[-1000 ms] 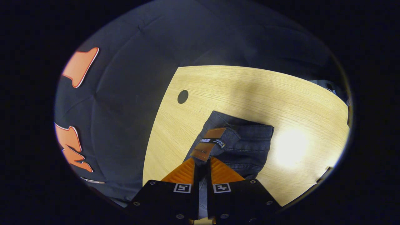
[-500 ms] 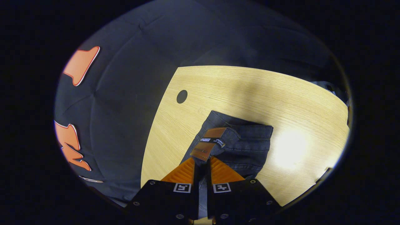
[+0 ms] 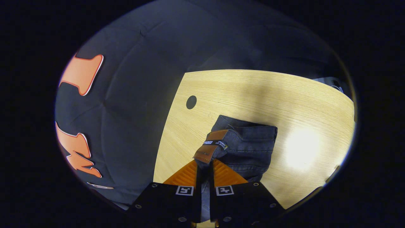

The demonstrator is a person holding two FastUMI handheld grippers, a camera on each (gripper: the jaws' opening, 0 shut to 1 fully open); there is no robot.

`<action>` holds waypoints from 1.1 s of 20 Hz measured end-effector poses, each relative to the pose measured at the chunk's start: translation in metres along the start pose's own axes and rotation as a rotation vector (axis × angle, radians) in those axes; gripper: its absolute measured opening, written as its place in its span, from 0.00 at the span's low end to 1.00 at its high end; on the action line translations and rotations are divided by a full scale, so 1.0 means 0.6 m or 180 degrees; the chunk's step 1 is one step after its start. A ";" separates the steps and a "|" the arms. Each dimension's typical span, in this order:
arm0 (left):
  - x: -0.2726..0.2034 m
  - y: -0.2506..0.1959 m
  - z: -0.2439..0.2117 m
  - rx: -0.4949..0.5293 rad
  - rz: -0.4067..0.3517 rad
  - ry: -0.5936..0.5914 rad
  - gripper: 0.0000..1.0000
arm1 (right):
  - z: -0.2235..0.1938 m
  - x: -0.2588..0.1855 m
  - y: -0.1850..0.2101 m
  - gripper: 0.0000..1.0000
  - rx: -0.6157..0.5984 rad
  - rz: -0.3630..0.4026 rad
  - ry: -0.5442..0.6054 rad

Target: Grasp the waist and the cuffs of the jeans and fold them to make the two legs overlap; first hold the waist and fold one-third of the jeans toward the cuffs, then hold the cuffs and fold the remaining one-third in the same direction to finish folding.

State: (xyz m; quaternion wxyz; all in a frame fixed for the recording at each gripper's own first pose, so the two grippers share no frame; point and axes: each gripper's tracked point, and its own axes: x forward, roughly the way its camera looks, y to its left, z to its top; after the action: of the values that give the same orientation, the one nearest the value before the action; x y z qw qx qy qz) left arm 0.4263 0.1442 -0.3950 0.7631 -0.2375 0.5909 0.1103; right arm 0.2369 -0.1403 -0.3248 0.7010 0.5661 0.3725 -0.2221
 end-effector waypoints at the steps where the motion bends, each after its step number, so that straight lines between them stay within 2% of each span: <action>1: 0.001 -0.018 0.010 0.0064 -0.0115 -0.0020 0.00 | 0.001 -0.002 -0.001 0.11 0.0033 -0.0059 -0.0024; 5: -0.006 -0.058 0.053 0.0287 -0.0283 -0.0326 0.01 | -0.002 0.000 -0.001 0.12 0.0030 -0.0098 0.0047; 6: -0.021 -0.069 0.071 0.0373 -0.0301 -0.0437 0.05 | -0.003 0.008 0.002 0.14 0.0008 -0.0086 0.0031; 7: -0.026 -0.070 0.079 0.0439 -0.0345 -0.0592 0.14 | -0.004 0.008 0.004 0.19 -0.0025 -0.0053 0.0016; 8: -0.035 -0.084 0.087 0.0515 -0.0415 -0.0718 0.30 | 0.003 -0.001 0.009 0.25 -0.0058 0.0030 -0.0031; 9: -0.047 -0.096 0.090 0.0621 -0.0486 -0.0811 0.46 | 0.011 -0.007 0.018 0.41 -0.0076 0.0087 -0.0078; 10: -0.061 -0.106 0.096 0.0742 -0.0533 -0.0918 0.61 | 0.017 -0.021 0.024 0.39 -0.0124 0.0137 -0.0117; 11: -0.084 -0.114 0.099 0.0869 -0.0545 -0.1057 0.77 | 0.022 -0.030 0.018 0.62 -0.0196 0.0127 -0.0167; 12: -0.107 -0.123 0.103 0.0990 -0.0552 -0.1233 0.84 | 0.028 -0.040 0.004 0.67 -0.0296 0.0075 -0.0217; 13: -0.134 -0.131 0.106 0.1109 -0.0568 -0.1421 0.96 | 0.035 -0.046 -0.013 0.80 -0.0396 -0.0010 -0.0291; 15: -0.190 -0.143 0.103 0.1266 -0.0647 -0.1787 0.96 | 0.038 -0.051 -0.052 0.90 -0.0628 -0.0259 -0.0368; 17: -0.242 -0.149 0.095 0.1363 -0.0761 -0.2116 0.98 | 0.032 -0.053 -0.097 0.93 -0.0852 -0.0461 -0.0347; 22: -0.388 -0.157 0.062 0.1612 -0.0908 -0.2994 0.98 | 0.008 -0.024 -0.145 0.96 -0.0959 -0.0565 -0.0223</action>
State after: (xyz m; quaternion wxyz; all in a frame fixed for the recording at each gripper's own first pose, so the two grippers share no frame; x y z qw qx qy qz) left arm 0.4357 0.1072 -0.1439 0.9854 -0.0494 0.1563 -0.0455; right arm 0.1656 -0.1690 -0.3681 0.7681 0.4114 0.4255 -0.2445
